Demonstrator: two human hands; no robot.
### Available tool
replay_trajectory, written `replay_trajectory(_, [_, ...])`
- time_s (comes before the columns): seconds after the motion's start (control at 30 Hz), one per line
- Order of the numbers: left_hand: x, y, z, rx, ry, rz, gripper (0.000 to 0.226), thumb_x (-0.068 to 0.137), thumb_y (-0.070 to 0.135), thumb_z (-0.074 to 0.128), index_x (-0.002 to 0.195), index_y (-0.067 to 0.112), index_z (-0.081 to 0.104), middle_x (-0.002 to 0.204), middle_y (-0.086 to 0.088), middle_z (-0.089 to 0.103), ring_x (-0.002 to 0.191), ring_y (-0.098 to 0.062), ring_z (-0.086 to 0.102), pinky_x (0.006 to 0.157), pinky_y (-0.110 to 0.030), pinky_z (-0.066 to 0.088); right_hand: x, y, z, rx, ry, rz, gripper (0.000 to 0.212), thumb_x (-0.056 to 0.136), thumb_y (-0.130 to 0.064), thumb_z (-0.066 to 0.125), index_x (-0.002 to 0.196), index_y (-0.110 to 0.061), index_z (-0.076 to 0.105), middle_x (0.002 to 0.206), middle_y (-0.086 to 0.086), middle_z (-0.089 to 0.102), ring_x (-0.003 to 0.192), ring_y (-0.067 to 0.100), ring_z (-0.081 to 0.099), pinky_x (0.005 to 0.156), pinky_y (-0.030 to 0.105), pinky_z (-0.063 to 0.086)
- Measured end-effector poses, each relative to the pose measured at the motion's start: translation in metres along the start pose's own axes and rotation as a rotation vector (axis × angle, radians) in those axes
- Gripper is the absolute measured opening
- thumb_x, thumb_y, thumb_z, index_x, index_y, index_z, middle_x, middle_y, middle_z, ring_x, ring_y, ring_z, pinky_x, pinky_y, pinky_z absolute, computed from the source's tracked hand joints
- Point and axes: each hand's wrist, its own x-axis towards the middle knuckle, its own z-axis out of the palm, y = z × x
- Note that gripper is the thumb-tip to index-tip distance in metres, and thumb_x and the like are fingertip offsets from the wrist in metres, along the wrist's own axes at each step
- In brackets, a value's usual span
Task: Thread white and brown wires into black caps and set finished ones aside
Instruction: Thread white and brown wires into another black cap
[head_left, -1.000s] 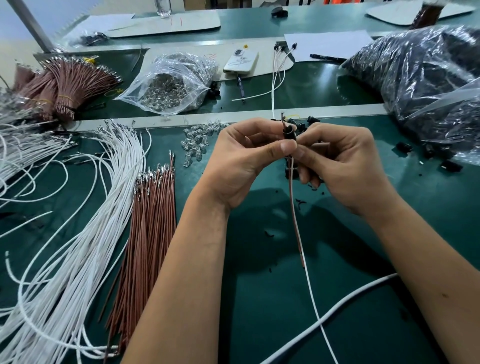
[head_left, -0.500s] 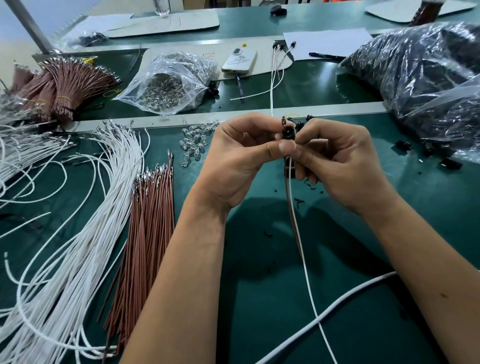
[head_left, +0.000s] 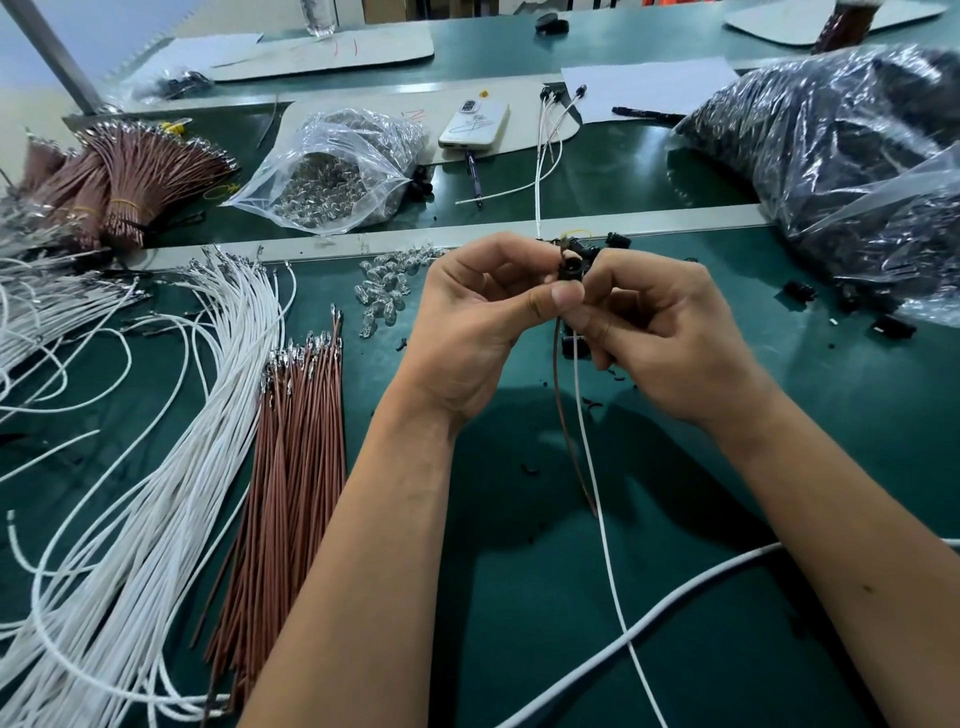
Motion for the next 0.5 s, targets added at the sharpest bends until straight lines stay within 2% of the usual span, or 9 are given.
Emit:
replay_trajectory(0.07, [0.0006,-0.0003,0.0004,-0.002,0.025,-0.022,0.023,0.070,-0.014,0.071,0.078,0.007,0.069,0.083,-0.013,0.069,0.078,-0.024,0.065,0.080,-0.032,0.056,-0.0008,0.0003,0.0001,0.003,0.005,0.011,0.018,0.096,-0.002,0.070,0.081,-0.007,0.061,0.065,-0.003,0.053,0.050,0.012,0.052,0.049,0.022,0.044])
replay_trajectory(0.13, [0.0022,0.0005,0.0007,0.035,0.043,-0.037,0.019,0.072,-0.009,0.072,0.084,0.005,0.065,0.086,-0.014,0.071,0.081,-0.025,0.066,0.081,-0.032,0.056,-0.0016,0.0012,-0.0001,0.031,-0.007,0.054,0.018,0.098,-0.006,0.068,0.082,-0.004,0.060,0.062,-0.002,0.053,0.047,0.012,0.050,0.048,0.016,0.040])
replay_trajectory(0.23, [0.0025,0.0019,-0.0011,0.081,0.046,-0.099,0.018,0.075,0.000,0.073,0.091,0.005,0.065,0.096,-0.020,0.068,0.083,-0.025,0.064,0.083,-0.032,0.055,-0.0023,0.0004,-0.0005,0.154,-0.084,0.175,0.020,0.099,-0.010,0.061,0.087,0.005,0.057,0.064,0.021,0.046,0.046,0.014,0.046,0.044,0.017,0.035])
replay_trajectory(0.3, [0.0016,0.0031,-0.0034,0.087,0.040,-0.171,0.016,0.083,0.009,0.069,0.098,0.004,0.068,0.104,-0.024,0.067,0.081,-0.022,0.059,0.082,-0.034,0.051,-0.0023,-0.0003,-0.0005,0.242,-0.135,0.241,0.023,0.098,-0.012,0.060,0.082,0.004,0.054,0.067,0.027,0.042,0.045,0.015,0.045,0.041,0.018,0.031])
replay_trajectory(0.4, [0.0017,-0.0008,-0.0073,0.181,0.044,-0.248,0.030,0.091,0.029,0.063,0.107,0.006,0.073,0.106,-0.025,0.066,0.090,-0.028,0.050,0.087,-0.045,0.036,-0.0027,-0.0019,-0.0006,0.354,-0.155,0.276,0.022,0.097,-0.016,0.062,0.078,-0.005,0.059,0.067,0.016,0.049,0.044,0.014,0.044,0.040,0.018,0.028])
replay_trajectory(0.5, [0.0018,-0.0029,-0.0051,0.156,0.028,-0.290,0.034,0.091,0.031,0.062,0.111,0.006,0.073,0.114,-0.026,0.065,0.101,-0.031,0.048,0.090,-0.048,0.031,-0.0023,-0.0033,-0.0035,0.462,-0.149,0.305,0.016,0.094,-0.014,0.062,0.079,-0.009,0.065,0.067,0.008,0.056,0.043,0.013,0.044,0.039,0.016,0.026])
